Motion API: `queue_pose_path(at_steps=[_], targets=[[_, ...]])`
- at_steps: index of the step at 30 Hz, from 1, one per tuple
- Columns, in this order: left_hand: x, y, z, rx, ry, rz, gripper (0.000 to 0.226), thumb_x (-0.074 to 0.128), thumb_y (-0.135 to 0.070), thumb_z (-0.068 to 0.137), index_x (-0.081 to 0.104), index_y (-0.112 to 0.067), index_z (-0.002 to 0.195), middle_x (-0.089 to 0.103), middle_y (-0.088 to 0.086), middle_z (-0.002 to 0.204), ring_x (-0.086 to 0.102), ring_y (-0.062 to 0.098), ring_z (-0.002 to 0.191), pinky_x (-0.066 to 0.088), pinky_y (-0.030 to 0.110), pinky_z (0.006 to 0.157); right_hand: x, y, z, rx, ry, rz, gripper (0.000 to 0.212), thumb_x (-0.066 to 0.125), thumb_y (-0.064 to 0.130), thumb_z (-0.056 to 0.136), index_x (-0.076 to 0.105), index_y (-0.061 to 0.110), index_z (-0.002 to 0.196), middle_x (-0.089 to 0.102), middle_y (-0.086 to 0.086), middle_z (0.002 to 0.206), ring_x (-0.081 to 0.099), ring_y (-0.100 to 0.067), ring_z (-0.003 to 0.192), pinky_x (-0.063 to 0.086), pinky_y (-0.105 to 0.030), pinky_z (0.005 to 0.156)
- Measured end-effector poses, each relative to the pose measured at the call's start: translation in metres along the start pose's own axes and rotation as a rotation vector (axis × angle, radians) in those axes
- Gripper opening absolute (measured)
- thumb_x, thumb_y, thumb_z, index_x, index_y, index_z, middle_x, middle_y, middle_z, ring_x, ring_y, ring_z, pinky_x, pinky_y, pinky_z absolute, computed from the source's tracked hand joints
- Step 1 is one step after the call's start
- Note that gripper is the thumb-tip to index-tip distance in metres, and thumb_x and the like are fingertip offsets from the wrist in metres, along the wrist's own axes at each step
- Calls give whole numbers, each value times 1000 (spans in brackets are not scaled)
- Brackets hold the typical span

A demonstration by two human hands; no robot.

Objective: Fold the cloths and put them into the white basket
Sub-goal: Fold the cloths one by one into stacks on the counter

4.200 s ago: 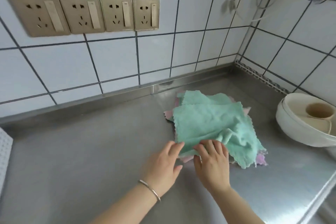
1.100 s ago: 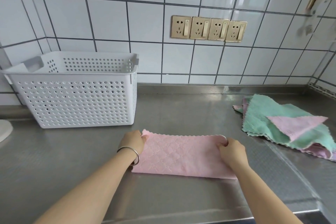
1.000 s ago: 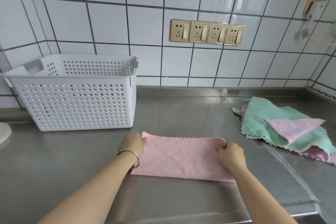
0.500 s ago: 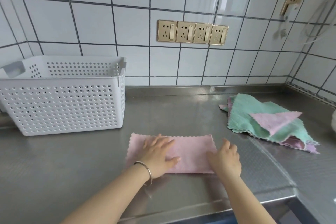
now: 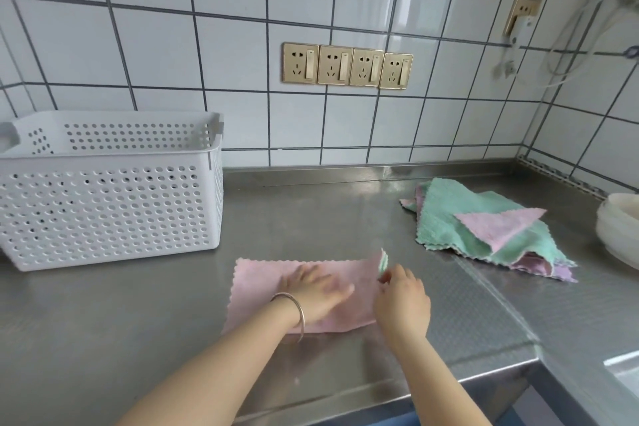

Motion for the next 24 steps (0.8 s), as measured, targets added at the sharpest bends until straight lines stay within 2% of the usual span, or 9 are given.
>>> queue_pose_path(at_steps=[3,6,10,13,15,17,20,22,24], targets=[[-29,-1,-3,-92,-101,-595,53,37,-52,93,57,-15,126,53,8,137,50,23,126,37,31,104,-15,55,-19,-333,-220,36,21,37,14,59,58,16,59,56,-3,61,55,-29,55,26,-27,51],[-34,13,-5,-208,-136,-947,28,55,-33,89,66,-10,79,66,12,82,62,24,72,50,27,65,-11,90,-41,-602,-250,95,16,42,12,60,56,17,65,54,-1,64,42,-23,64,24,-27,56],[-37,44,-2,-281,-164,-715,31,53,-40,70,60,-11,62,53,7,60,51,25,70,41,26,56,3,119,-69,-846,-198,217,22,47,2,63,46,19,77,55,-2,69,35,-19,69,23,-24,59],[-48,77,2,-347,-287,-650,47,50,-49,58,70,-13,82,71,16,92,68,32,86,56,39,81,6,125,-69,-840,-150,230,27,48,4,61,51,18,84,58,-2,81,39,-20,74,34,-26,61],[-65,80,-13,-314,-349,-664,43,50,-41,71,70,-12,96,69,17,106,65,34,99,53,41,89,14,123,-67,-814,-96,149,38,41,11,58,56,17,93,62,-1,97,42,-20,82,40,-28,63],[-80,84,-28,-294,-406,-620,32,46,-27,90,66,-9,107,68,16,105,64,31,98,50,31,81,26,118,-65,-792,-23,80,52,45,11,55,57,18,105,62,0,112,44,-18,91,46,-27,67],[-91,103,-38,-292,-482,-531,22,47,-20,92,59,-14,74,58,7,65,53,30,73,34,26,52,46,112,-66,-749,118,56,69,60,5,47,59,17,115,61,-2,122,51,-18,104,54,-27,75],[-83,117,-38,-308,-495,-526,27,50,-17,89,47,-14,62,48,9,58,44,25,66,29,28,49,57,108,-67,-712,185,52,67,57,3,50,61,15,116,61,-4,124,60,-24,109,56,-29,78],[-77,125,-39,-326,-493,-549,15,52,-18,87,58,-16,73,53,12,66,48,25,66,35,25,55,62,109,-70,-691,232,63,64,50,0,60,59,14,122,55,-5,134,55,-25,120,54,-31,85]])
Point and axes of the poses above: each hand's wrist, its own z-axis towards the middle knuckle, its own x-axis out of the palm, y = z × x, the point moved 9 cm from there along z, towards the middle knuckle
